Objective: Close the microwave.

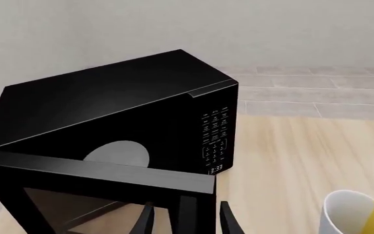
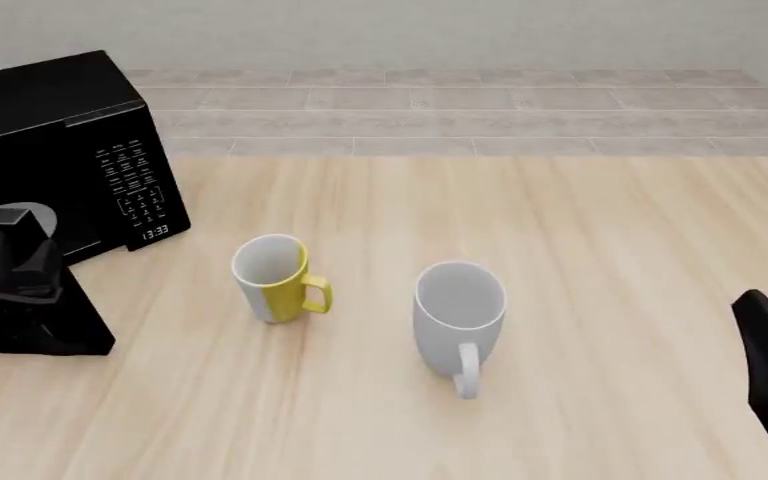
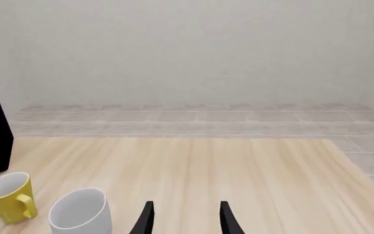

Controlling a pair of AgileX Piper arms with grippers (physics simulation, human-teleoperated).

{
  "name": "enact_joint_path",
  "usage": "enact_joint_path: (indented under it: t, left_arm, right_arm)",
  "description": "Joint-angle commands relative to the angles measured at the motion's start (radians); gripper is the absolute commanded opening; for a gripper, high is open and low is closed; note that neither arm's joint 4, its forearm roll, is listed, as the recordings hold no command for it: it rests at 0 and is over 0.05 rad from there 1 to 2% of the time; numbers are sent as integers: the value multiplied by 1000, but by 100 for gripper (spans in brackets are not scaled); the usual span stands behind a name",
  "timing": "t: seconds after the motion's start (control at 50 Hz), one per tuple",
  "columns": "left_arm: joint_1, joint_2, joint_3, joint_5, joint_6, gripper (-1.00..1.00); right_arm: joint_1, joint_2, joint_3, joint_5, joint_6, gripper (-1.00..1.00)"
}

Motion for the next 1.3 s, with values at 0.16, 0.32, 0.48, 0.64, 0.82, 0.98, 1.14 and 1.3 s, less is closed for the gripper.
enact_joint_path:
  t: [0.16, 0.32, 0.48, 0.64, 0.82, 0.98, 1.14, 1.3]
  left_arm:
    - [8, 85, -26, -47, 17, 100]
    - [14, 124, -39, -70, 20, 100]
    - [16, 142, -50, -75, 20, 100]
    - [14, 133, -58, -58, 23, 100]
    - [16, 130, -64, -54, 25, 100]
    - [19, 130, -67, -56, 26, 100]
    - [22, 108, -80, -28, 29, 100]
    - [20, 129, -95, -33, 53, 100]
  right_arm:
    - [0, 0, 3, -7, -9, 100]
    - [-5, 0, 3, -9, -24, 100]
    - [-5, 0, 4, -8, -25, 100]
    - [-4, 0, 4, -7, -25, 100]
    - [-6, 0, 3, -7, -25, 100]
    - [-6, 0, 3, -7, -24, 100]
    - [-9, 0, 1, -4, -24, 100]
    - [-9, 0, 3, -6, -22, 100]
